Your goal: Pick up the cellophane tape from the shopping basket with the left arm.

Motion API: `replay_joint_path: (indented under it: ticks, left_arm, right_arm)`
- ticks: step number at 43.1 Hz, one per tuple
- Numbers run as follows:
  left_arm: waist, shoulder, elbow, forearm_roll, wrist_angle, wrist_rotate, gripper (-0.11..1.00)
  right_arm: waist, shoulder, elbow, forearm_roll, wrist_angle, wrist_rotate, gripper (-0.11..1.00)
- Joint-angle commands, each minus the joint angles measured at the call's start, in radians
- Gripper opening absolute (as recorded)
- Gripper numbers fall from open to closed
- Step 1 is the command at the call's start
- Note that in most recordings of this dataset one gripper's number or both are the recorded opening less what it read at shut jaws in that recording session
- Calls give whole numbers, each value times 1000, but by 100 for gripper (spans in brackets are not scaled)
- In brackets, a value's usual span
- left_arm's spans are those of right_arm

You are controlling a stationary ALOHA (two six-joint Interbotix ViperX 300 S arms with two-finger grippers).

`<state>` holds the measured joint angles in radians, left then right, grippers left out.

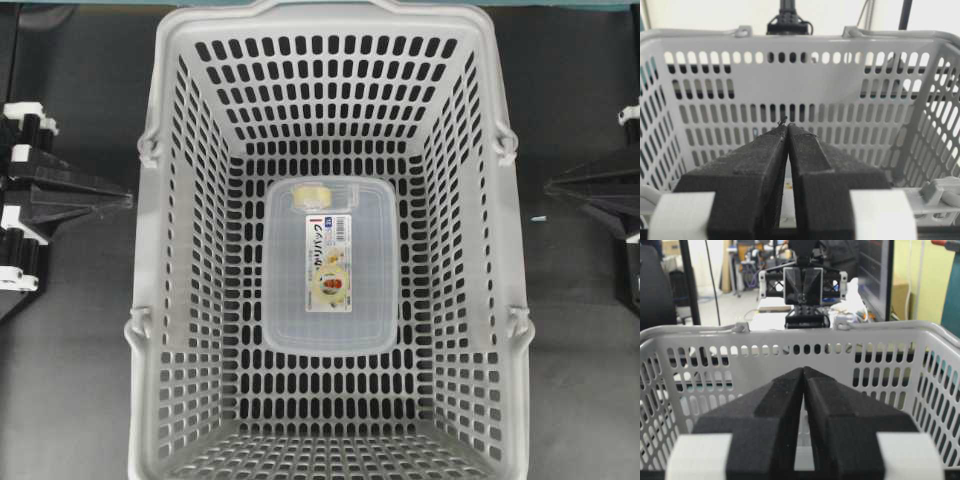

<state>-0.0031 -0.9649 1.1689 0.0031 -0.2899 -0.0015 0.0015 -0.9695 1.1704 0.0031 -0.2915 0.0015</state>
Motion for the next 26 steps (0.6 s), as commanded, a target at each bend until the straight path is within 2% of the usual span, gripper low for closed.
replay_joint_path:
  ticks: [1, 4, 5, 7, 19, 26]
  left_arm:
    - [-2, 20, -57, 41, 38, -18, 6]
    - [-6, 40, -98, 41, 94, -29, 1]
    - [-8, 48, -110, 41, 110, -32, 0]
    - [-14, 67, -146, 41, 153, -35, 0]
    - [-35, 216, -365, 41, 462, -34, 0]
    - [-40, 348, -509, 41, 612, -28, 0]
  right_arm:
    - [-3, 12, -11, 3, -5, 6, 1]
    - [-3, 9, -14, 8, 23, 6, 5]
    - [-3, 8, -15, 8, 34, 6, 2]
    - [-3, 5, -20, 8, 58, 6, -2]
    - [-3, -17, -61, 8, 239, 3, -1]
    - [-3, -25, -69, 6, 290, 2, -1]
